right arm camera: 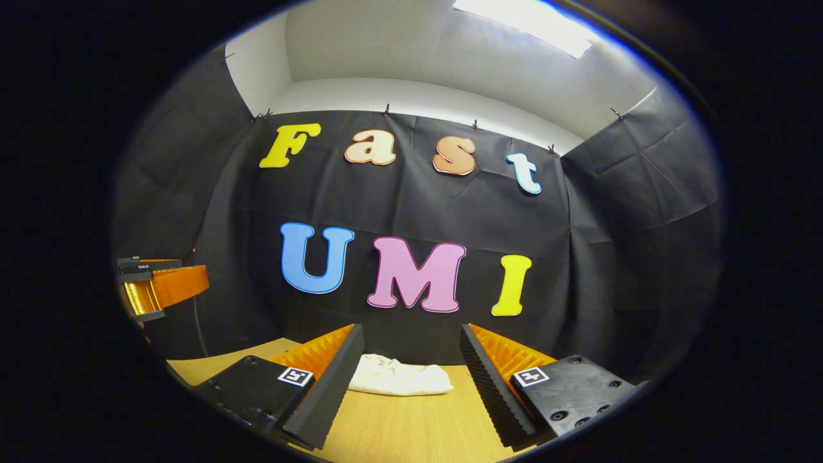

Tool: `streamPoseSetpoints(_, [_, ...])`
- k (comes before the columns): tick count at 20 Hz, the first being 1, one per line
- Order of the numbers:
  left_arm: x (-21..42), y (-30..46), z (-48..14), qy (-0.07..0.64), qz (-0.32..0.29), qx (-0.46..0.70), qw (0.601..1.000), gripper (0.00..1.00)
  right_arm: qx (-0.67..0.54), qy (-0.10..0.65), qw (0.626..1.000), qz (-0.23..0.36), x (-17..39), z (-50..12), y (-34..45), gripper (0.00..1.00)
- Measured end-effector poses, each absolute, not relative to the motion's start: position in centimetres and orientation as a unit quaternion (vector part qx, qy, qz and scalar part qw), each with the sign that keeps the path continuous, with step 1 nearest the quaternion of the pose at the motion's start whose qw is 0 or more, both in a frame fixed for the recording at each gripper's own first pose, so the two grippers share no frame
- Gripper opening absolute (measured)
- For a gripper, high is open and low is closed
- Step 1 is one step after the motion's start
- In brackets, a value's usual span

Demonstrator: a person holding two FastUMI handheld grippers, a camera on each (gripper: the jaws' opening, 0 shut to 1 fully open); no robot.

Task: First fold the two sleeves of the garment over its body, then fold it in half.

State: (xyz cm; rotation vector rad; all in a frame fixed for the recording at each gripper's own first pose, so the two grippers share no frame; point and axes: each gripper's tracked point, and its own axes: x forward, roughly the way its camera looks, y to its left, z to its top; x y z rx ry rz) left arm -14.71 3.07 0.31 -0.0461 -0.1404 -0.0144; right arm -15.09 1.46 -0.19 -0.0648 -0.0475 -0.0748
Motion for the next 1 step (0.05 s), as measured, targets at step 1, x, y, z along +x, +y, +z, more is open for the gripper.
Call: streamPoseSetpoints(1, [-14.22,3.14,0.24,-0.069,-0.008,-0.019,0.997,0.96,-0.032,-0.023,0.998,-0.038,-14.99,-0.17,1.32,0.96])
